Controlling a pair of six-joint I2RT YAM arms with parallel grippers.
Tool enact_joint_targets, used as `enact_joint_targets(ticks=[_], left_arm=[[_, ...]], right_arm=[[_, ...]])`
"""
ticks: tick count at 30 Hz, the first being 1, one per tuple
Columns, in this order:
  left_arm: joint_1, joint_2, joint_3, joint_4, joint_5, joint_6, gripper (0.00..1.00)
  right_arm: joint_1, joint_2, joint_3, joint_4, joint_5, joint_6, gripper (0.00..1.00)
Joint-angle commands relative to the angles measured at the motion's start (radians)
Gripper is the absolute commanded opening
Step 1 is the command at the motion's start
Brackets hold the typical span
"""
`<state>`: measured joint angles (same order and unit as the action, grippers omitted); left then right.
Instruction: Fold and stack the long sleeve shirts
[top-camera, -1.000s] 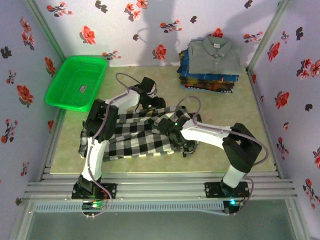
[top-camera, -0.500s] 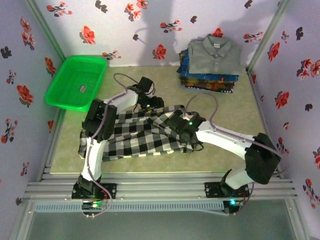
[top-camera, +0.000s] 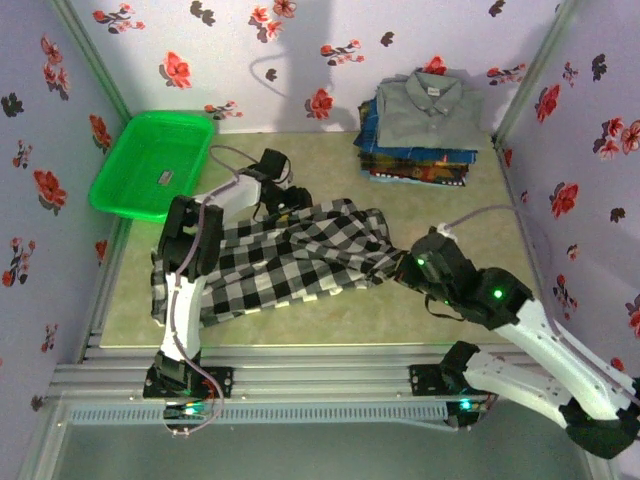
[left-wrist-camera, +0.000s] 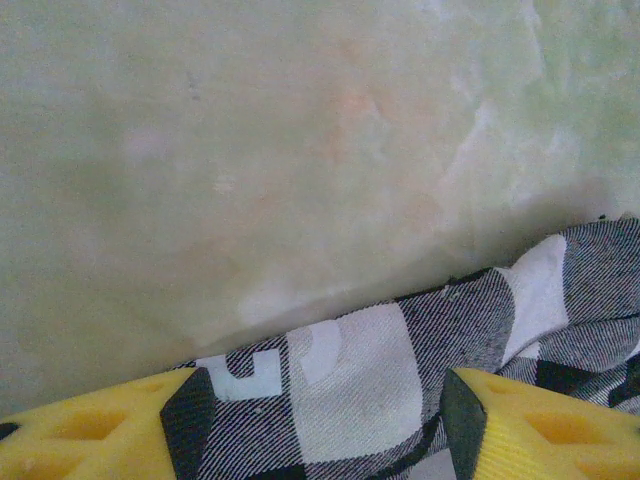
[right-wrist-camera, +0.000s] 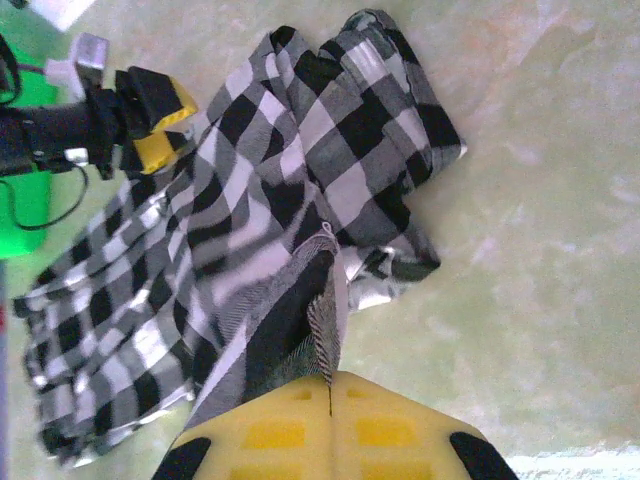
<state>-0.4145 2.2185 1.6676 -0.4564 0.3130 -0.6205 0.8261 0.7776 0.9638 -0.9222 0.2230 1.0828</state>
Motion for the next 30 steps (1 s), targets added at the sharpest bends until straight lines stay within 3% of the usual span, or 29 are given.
enact_joint_targets(ticks=[1,5,10,17,21,30], left_arm=[[0.028,-0.008,-0.020,-0.065,-0.066,0.030,0.65],[0.042,-0.007,-0.017,-0.072,-0.069,0.042,0.65],[0.044,-0.012,-0.021,-0.083,-0.082,0.044,0.65],[0.061,-0.031,-0.055,-0.092,-0.138,0.031,0.65],[0.069,-0.036,-0.049,-0.091,-0.160,0.030,0.66],[0.097,-0.005,0.025,-0.074,-0.162,0.018,0.66]], right_arm=[[-0.004,-0.043,-0.026,-0.082,-0.050,0.135,0.00],[-0.004,-0.090,-0.063,-0.132,-0.066,0.173,0.00],[0.002,-0.088,-0.152,-0.054,-0.179,0.236,0.00],[0.084,-0.082,-0.190,-0.027,-0.224,0.302,0.00],[0.123,-0.038,-0.231,0.030,-0.322,0.310,0.00],[0.185,0.100,-0.247,0.088,-0.345,0.259,0.00]])
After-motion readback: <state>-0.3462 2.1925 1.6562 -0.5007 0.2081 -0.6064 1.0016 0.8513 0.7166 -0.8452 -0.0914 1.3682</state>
